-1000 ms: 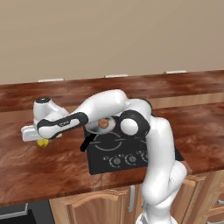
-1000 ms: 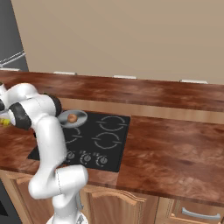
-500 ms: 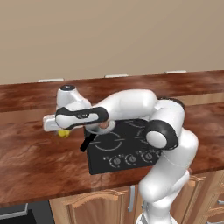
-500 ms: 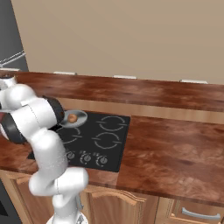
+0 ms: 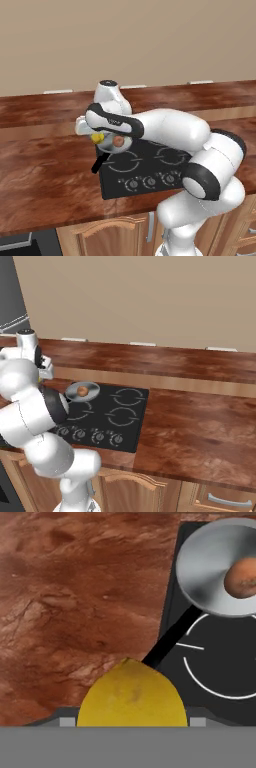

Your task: Put the lemon and onion in the pan. Then turn on the rear left burner and set the heat to medium.

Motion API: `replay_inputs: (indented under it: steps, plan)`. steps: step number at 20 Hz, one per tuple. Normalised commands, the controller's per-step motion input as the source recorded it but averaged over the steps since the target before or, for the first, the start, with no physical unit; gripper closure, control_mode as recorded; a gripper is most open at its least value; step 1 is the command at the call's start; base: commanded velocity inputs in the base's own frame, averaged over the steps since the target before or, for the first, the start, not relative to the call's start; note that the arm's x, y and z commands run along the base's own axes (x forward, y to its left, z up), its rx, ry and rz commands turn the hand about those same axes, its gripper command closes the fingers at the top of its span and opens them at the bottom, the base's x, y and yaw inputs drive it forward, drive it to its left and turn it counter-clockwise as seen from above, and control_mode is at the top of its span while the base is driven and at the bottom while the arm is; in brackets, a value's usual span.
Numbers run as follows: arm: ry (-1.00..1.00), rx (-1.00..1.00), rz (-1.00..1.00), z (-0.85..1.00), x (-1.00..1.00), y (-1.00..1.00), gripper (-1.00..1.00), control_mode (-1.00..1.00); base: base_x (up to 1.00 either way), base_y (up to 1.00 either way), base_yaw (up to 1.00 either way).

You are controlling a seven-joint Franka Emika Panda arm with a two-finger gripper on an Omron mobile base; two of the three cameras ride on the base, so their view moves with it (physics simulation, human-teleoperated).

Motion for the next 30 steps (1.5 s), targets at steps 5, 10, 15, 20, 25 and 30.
replay_inputs:
  steps: [5, 10, 15, 20, 25, 30]
  plan:
    - [0.0, 0.0, 0.03, 0.23, 0.0, -0.63, 1.0, -1.0, 0.0, 0.0, 0.0]
    - [0.0, 0.0, 0.03, 0.01, 0.0, -0.61, 1.0, -1.0, 0.0, 0.0, 0.0]
    - [0.0, -0.01, 0.02, 0.0, 0.0, -0.61, 1.0, -1.0, 0.0, 0.0, 0.0]
    - [0.0, -0.04, 0.01, 0.0, 0.13, -0.42, 1.0, -1.0, 0.0, 0.0, 0.0]
    - [0.0, -0.07, 0.0, -0.06, 0.29, -0.02, 1.0, -1.0, 0.0, 0.0, 0.0]
    - [0.0, -0.03, -0.03, -0.09, 0.24, 0.0, 1.0, -1.0, 0.0, 0.0, 0.0]
